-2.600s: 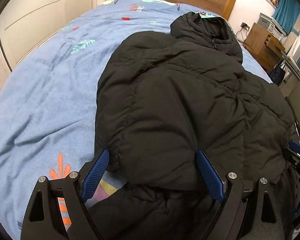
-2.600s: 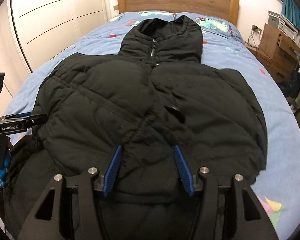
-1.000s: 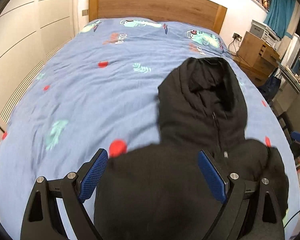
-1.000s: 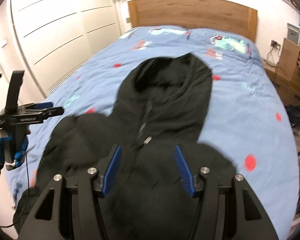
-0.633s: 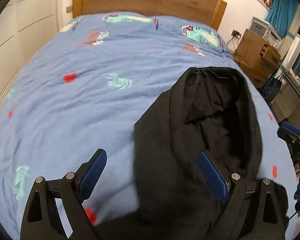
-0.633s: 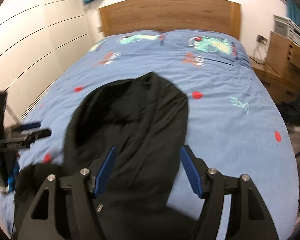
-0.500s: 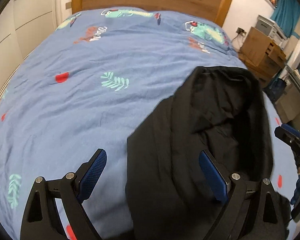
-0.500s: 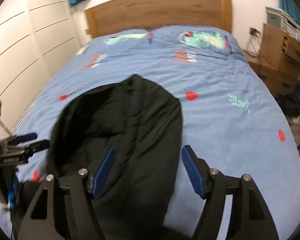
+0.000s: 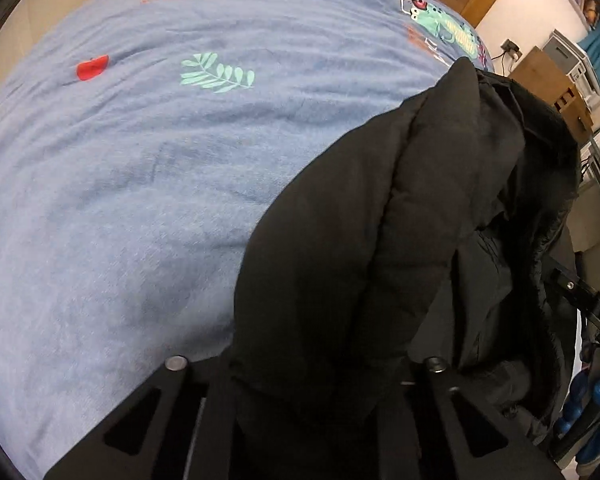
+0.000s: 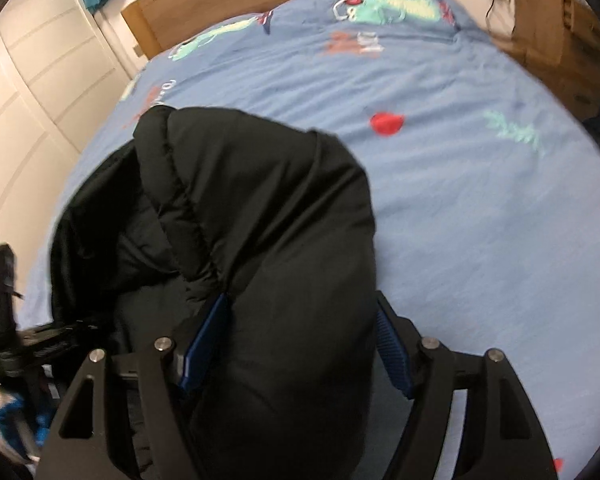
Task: Fold large clothes
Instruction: 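Lift the hem with both grippers and fold it up over the hood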
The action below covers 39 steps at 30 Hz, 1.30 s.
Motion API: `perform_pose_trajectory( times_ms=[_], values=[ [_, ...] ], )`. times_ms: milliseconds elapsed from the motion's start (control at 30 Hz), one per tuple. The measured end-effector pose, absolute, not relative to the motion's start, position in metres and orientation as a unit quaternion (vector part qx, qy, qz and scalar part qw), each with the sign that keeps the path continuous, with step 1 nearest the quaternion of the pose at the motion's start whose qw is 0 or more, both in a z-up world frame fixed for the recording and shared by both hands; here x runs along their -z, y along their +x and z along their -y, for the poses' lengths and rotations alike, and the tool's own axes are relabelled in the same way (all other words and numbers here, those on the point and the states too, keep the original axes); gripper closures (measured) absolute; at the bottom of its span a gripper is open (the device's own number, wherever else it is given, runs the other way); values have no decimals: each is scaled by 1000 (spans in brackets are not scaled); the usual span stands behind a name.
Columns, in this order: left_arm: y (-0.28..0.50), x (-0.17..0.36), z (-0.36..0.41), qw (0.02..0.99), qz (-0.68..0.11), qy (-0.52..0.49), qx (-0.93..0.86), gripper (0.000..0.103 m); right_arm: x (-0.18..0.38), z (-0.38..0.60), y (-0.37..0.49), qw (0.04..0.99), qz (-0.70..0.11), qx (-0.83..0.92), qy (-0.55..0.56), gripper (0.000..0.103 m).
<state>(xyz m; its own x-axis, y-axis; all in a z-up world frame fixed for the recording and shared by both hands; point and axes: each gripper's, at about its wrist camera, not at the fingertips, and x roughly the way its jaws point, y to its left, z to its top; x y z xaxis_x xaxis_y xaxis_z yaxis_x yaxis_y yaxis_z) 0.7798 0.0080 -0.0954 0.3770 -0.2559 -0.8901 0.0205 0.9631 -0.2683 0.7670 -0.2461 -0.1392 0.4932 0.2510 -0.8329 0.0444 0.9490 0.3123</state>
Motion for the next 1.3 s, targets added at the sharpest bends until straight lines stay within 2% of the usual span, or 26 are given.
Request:
perform_pose_trajectory(
  times_ms=[33,67,100,167,467,800,1033,1300],
  values=[
    [777,92,-9,823,-550,-109,86,97,138,245,765,850,-501,-67,151,62],
    [773,88,-9,824,-549,-112,87,97,135,244,763,848,-503,-73,152,82],
    [769,84,-10,824,-547,-117,90,98,130,241,760,848,-502,-80,150,89],
    [760,77,-11,824,-544,-127,94,98,116,234,752,850,-499,-97,138,91],
    [686,25,-27,849,-500,-136,104,98,37,209,688,867,-466,-149,98,92],
    [570,3,-59,865,-451,-164,148,98,-11,193,562,877,-425,-205,90,92],
    [497,9,-73,876,-416,-167,180,97,-12,196,476,888,-381,-237,101,92],
    [425,40,-69,889,-377,-151,213,92,36,208,380,897,-347,-243,124,92]
  ],
)
